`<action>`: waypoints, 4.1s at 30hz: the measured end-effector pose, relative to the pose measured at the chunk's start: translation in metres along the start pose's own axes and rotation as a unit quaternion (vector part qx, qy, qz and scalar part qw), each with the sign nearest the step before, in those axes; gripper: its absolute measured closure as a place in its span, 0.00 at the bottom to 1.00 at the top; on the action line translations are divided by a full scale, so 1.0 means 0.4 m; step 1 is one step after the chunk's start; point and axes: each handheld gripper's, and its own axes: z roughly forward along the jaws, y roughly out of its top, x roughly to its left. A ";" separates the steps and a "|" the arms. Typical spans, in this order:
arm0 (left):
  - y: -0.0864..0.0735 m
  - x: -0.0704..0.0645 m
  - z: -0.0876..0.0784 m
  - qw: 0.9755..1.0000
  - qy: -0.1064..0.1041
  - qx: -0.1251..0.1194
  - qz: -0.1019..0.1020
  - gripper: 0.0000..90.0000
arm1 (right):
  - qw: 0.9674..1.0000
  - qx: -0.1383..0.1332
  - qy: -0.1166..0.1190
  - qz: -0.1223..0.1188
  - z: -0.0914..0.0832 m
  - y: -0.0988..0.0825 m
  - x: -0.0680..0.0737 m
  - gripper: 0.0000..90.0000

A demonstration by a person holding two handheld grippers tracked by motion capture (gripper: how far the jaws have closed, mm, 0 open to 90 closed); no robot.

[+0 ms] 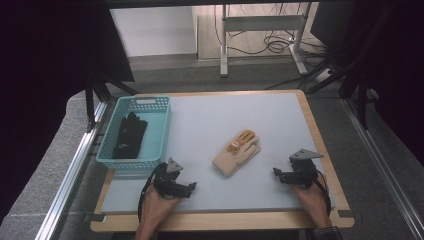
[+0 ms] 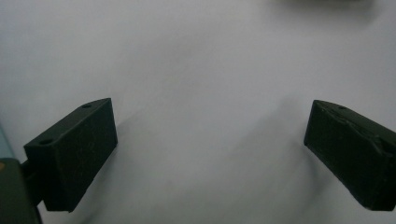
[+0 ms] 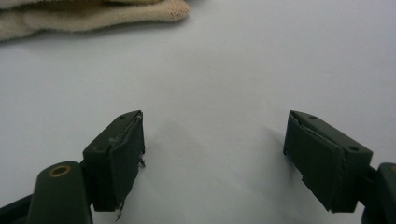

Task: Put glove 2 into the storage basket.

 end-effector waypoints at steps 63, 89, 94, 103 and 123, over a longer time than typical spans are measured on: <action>0.379 -0.141 0.261 0.992 -0.089 0.076 0.057 0.65 | 1.000 0.000 0.002 0.002 0.000 -0.001 -0.002 0.21; 0.427 0.045 0.074 0.999 -0.022 0.040 0.001 0.64 | 1.000 0.000 0.002 0.002 0.000 -0.001 -0.002 0.21; 0.428 0.075 0.038 0.999 -0.009 0.034 -0.009 0.64 | 1.000 0.000 0.002 0.002 0.000 -0.001 -0.002 0.21; 0.424 0.118 -0.011 0.999 0.009 0.026 -0.023 0.64 | 1.000 -0.001 0.002 0.002 0.000 -0.001 -0.002 0.21; 0.372 0.246 -0.126 0.995 0.070 0.021 -0.068 0.64 | 1.000 -0.001 0.001 0.002 0.000 -0.001 -0.001 0.21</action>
